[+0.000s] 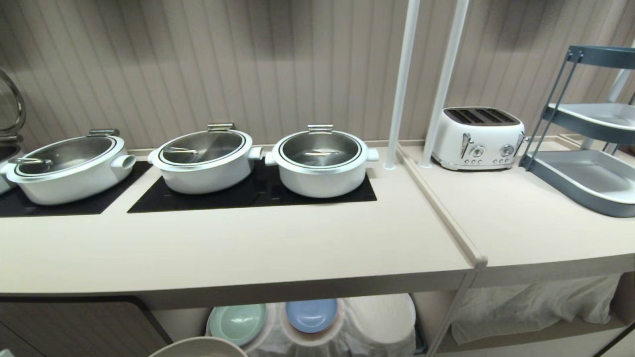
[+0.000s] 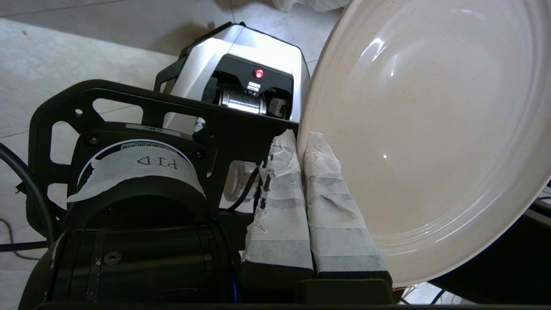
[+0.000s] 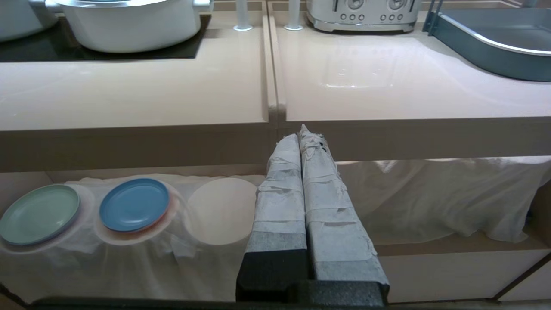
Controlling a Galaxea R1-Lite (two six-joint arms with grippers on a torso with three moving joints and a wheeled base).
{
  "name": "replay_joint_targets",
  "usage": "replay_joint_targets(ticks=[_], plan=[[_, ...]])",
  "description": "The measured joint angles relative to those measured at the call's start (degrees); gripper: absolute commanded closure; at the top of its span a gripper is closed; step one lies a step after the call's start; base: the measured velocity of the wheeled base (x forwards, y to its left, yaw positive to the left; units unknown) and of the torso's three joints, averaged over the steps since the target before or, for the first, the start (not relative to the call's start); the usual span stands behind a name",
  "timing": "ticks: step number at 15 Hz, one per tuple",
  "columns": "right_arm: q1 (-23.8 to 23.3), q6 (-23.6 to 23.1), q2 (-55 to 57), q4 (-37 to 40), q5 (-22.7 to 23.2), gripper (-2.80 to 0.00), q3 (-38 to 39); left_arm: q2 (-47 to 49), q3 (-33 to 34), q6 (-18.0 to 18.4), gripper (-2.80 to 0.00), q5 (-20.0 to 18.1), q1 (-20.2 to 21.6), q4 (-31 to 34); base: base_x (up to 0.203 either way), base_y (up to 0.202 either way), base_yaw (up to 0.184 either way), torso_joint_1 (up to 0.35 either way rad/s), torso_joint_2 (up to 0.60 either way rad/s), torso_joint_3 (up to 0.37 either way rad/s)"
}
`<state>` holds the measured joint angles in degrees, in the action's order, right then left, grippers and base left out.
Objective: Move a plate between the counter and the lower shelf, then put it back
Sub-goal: Put the plate in the cupboard
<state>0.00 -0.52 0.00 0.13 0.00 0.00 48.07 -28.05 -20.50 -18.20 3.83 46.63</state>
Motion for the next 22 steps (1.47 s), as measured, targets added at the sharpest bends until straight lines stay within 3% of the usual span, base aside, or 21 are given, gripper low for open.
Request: replay_joint_targets(ticks=[22], plan=[[0.0, 0.0, 0.0, 0.0, 0.0, 0.0, 0.0, -1.5, 0.2, 0.0, 0.0, 0.1, -0.1, 0.4, 0.0, -0.194, 0.0, 0.002, 0.0, 0.003]])
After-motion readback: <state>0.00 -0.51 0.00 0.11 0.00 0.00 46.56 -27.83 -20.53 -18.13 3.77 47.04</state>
